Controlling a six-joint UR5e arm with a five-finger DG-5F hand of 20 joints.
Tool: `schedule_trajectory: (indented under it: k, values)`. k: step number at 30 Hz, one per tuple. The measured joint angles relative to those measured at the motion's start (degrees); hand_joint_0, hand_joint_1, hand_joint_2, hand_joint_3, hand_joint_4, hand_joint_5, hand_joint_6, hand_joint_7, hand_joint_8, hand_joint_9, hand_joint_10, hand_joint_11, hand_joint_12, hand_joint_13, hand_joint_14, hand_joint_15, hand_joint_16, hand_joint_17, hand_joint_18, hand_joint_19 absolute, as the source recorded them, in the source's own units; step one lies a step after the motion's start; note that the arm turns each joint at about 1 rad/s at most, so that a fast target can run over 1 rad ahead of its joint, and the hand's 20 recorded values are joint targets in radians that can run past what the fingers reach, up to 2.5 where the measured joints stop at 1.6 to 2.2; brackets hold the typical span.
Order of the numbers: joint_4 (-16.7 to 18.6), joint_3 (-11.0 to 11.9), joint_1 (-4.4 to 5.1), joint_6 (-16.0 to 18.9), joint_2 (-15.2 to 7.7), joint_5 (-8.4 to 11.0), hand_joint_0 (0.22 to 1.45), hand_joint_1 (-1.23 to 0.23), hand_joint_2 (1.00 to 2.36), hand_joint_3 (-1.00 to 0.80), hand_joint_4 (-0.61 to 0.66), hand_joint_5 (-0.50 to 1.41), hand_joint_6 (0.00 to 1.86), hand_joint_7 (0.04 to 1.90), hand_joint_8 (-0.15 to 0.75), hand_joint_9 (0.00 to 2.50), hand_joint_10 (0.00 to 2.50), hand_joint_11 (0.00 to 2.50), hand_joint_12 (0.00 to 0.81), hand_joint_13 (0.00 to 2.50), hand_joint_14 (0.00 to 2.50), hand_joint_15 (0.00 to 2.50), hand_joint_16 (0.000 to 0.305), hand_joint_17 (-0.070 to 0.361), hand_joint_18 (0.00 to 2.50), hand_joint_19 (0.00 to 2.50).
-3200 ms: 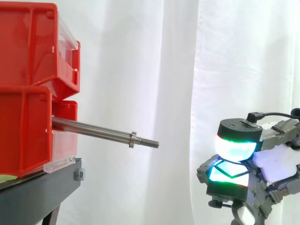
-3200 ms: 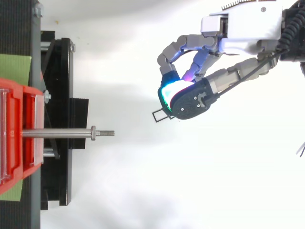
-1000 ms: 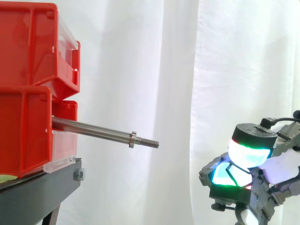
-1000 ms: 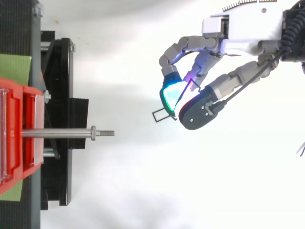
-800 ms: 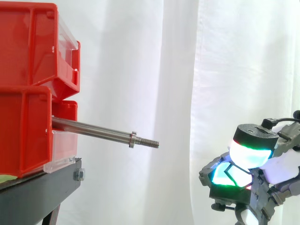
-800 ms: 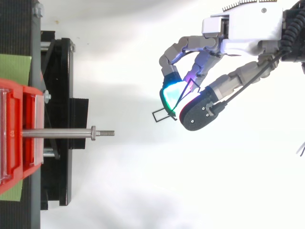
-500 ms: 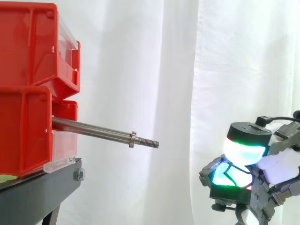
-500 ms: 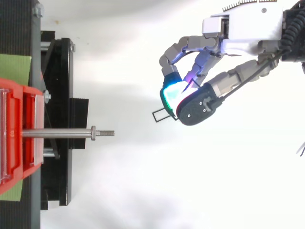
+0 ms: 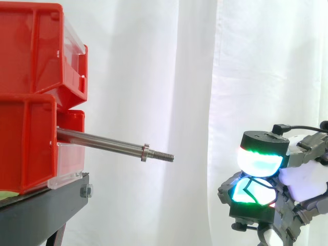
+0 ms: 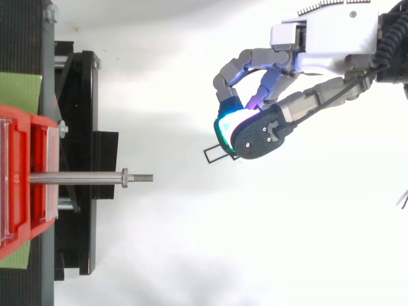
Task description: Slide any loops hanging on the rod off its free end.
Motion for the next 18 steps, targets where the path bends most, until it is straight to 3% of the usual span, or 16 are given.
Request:
schedule_trajectory:
  k: [3,7,13,18]
  values:
    - [0.0,0.0,0.01,0.0,0.0,0.0,0.59,-0.67,1.01,-0.36,0.14,-0.13,0.8,1.39,0.312,1.0,0.01,0.33,0.264,0.88,0.01,0.14,0.042,0.095,0.77,0.33]
    - [0.0,0.0,0.0,0.0,0.0,0.0,0.57,-0.72,1.02,-0.23,0.12,-0.16,0.84,1.35,0.308,0.96,0.01,0.32,0.269,0.86,0.01,0.14,0.043,0.096,0.75,0.33]
    - [0.0,0.0,-0.02,0.0,0.0,-0.02,0.57,-0.73,1.02,-0.24,0.13,-0.18,0.85,1.32,0.302,0.93,0.01,0.32,0.265,0.85,0.01,0.14,0.043,0.097,0.75,0.33]
    - [0.0,0.0,-0.09,0.0,0.0,-0.3,0.6,-0.78,1.01,-0.38,0.17,-0.2,0.85,1.28,0.295,0.9,0.01,0.32,0.265,0.84,0.01,0.13,0.043,0.097,0.75,0.32]
